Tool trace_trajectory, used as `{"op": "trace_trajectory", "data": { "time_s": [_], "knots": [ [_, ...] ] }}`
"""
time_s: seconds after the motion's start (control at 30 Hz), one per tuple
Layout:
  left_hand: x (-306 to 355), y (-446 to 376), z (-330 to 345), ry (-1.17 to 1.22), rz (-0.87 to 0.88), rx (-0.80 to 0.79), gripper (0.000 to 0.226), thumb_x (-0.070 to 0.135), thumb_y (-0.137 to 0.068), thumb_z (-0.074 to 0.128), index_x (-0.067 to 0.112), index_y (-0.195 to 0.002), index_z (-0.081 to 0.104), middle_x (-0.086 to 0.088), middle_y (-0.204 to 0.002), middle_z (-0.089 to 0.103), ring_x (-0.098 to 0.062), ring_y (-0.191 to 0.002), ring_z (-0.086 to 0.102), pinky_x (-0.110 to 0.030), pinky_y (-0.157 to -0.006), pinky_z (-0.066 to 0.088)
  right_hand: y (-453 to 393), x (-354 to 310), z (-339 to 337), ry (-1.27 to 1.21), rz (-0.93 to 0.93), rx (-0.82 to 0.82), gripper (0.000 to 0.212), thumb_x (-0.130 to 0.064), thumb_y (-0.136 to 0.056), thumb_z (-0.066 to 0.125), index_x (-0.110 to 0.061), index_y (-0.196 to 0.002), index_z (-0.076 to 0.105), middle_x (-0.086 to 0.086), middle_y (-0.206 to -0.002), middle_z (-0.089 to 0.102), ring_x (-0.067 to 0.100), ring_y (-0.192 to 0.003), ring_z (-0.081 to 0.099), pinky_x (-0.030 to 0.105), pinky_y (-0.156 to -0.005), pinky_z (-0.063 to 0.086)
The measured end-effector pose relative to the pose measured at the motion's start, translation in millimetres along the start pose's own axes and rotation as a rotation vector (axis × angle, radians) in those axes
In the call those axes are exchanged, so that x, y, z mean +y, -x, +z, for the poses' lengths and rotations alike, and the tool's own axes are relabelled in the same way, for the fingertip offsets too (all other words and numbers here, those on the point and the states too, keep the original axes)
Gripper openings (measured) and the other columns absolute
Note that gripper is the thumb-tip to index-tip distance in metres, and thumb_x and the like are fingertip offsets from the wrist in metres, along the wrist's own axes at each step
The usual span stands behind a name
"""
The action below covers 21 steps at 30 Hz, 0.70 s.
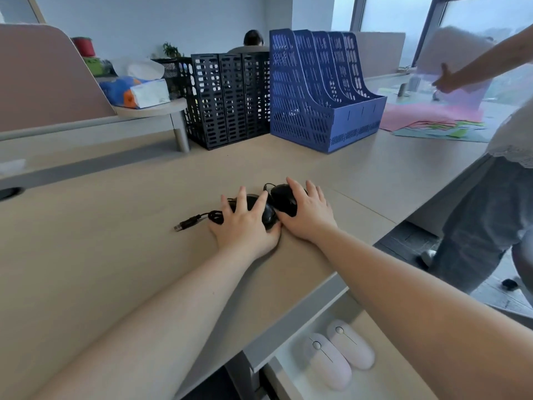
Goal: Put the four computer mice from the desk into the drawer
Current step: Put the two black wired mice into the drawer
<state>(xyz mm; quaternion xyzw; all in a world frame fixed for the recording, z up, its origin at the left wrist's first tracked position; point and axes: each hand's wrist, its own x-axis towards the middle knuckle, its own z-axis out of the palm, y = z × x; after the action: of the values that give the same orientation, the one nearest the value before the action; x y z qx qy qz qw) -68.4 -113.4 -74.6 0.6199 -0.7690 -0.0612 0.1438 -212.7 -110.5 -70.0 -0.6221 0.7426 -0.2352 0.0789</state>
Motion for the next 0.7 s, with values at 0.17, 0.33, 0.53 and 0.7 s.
{"op": "trace_trajectory", "data": {
  "time_s": [0.17,0.33,0.53,0.7],
  "knots": [
    [5.8,-10.3,-6.2,-0.015,0.034,0.028,0.049,0.053,-0.075,0.053,0.033,-0.119,0.040,-0.006,-0.125,0.042,-0.042,-0.109,0.044,-0.054,-0.090,0.044,-5.5,0.8,-0.8,-0.082,0.022,0.025,0.066,-0.042,-0.078,0.057,-0.036,-0.140,0.033,0.008,-0.140,0.040,0.032,-0.129,0.042,0.041,-0.102,0.041],
    [12.4,2.1,-16.3,-0.061,0.090,0.037,0.044,0.030,-0.083,0.057,0.027,-0.124,0.042,-0.009,-0.121,0.042,-0.040,-0.100,0.050,-0.039,-0.069,0.041,11.1,2.8,-7.6,-0.109,0.059,0.067,0.065,-0.040,-0.075,0.062,-0.035,-0.136,0.040,0.011,-0.133,0.042,0.033,-0.126,0.041,0.039,-0.100,0.043],
    [15.9,50.3,-23.5,-0.133,0.208,0.020,0.044,0.011,-0.083,0.055,0.023,-0.123,0.041,-0.010,-0.118,0.045,-0.037,-0.093,0.053,-0.036,-0.065,0.036,63.8,12.1,-26.2,-0.276,0.105,0.129,0.061,-0.031,-0.075,0.064,-0.034,-0.133,0.046,0.009,-0.133,0.044,0.030,-0.125,0.042,0.037,-0.098,0.044],
    [42.0,109.4,-26.2,-0.119,0.308,-0.043,0.053,0.008,-0.082,0.055,0.024,-0.130,0.038,-0.011,-0.123,0.044,-0.038,-0.098,0.051,-0.042,-0.076,0.046,138.6,29.7,-45.3,-0.386,0.074,0.167,0.059,-0.022,-0.073,0.068,-0.032,-0.130,0.052,0.002,-0.116,0.051,0.023,-0.115,0.050,0.028,-0.089,0.043]
  ]
}}
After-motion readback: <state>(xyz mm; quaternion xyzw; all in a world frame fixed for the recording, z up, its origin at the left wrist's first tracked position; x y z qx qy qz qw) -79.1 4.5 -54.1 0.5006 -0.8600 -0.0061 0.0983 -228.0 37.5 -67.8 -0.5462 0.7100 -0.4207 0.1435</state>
